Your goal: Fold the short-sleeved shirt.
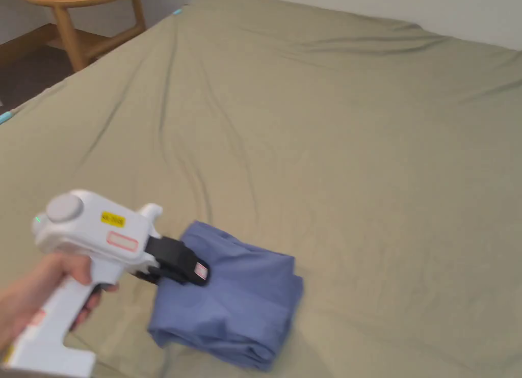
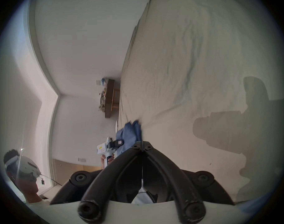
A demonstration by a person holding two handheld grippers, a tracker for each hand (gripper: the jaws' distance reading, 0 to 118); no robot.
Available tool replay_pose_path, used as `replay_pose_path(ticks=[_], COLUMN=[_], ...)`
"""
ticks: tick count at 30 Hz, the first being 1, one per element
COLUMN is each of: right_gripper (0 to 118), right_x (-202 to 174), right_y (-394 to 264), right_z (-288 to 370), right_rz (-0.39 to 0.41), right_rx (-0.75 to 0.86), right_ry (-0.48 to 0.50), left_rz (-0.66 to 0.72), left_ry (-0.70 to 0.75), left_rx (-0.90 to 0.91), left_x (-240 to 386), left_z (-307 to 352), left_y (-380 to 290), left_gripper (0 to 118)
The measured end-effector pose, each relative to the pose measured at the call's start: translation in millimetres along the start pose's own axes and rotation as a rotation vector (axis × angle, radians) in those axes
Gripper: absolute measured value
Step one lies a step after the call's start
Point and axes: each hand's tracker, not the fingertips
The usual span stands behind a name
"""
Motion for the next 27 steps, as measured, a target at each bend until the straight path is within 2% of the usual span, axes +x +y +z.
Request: replay_pose_path(ticks=[5,6,9,11,12,13,14,15,16,17,19,21,22,24,25,26,27], right_gripper=[0,0,0,0,0,0,0,0,0,0,0,0,0,0,0,0,0], right_x=[-23,-26,-37,-39,-41,-43,-46,-51,-54,-56,-58,-69,-79,-101,-120,-137,-151], right_y=[13,16,22,26,27,28,28,27,28,28,35,39,42,49,51,52,58], right_z=[-9,-12,-22,-27,-29,-32,-33,-35,-35,-35,-29,-27,-26,-23,-22,-22,-19], right_rz=[0.025,0.03,0.034,0.039,0.045,0.049,0.052,0.068,0.091,0.105,0.121,0.183,0.226,0.336,0.437,0.52,0.587], right_rx=[0.035,0.039,0.051,0.044,0.038,0.028,0.024,0.022,0.017,0.014,0.02,0.038,0.06,0.099,0.149,0.208,0.276], right_ry=[-0.058,-0.064,-0.079,-0.092,-0.101,-0.104,-0.109,-0.115,-0.114,-0.106,-0.102,-0.118,-0.175,-0.242,-0.319,-0.417,-0.528], left_rz=[0.03,0.047,0.105,0.086,0.096,0.095,0.091,0.09,0.06,0.025,-0.08,-0.148,-0.2,-0.334,-0.424,-0.507,-0.534], left_ry=[0.221,0.264,0.334,0.347,0.375,0.458,0.474,0.469,0.545,0.559,0.563,0.524,0.507,0.433,0.406,0.389,0.32], left_rx=[-0.017,-0.012,0.042,0.005,0.012,0.022,0.03,0.096,0.077,0.101,0.13,0.138,0.143,0.204,0.229,0.316,0.376], left_x=[-85,-78,-108,-134,-132,-128,-129,-120,-109,-97,-34,16,62,131,170,191,226], left_z=[87,96,118,128,127,130,130,136,141,142,130,110,93,56,30,19,-1], left_y=[57,58,74,95,94,94,95,98,97,95,80,76,60,44,34,33,24], left_gripper=[24,24,24,27,47,84,118,115,112,112,112,108,97,10,0,0,0])
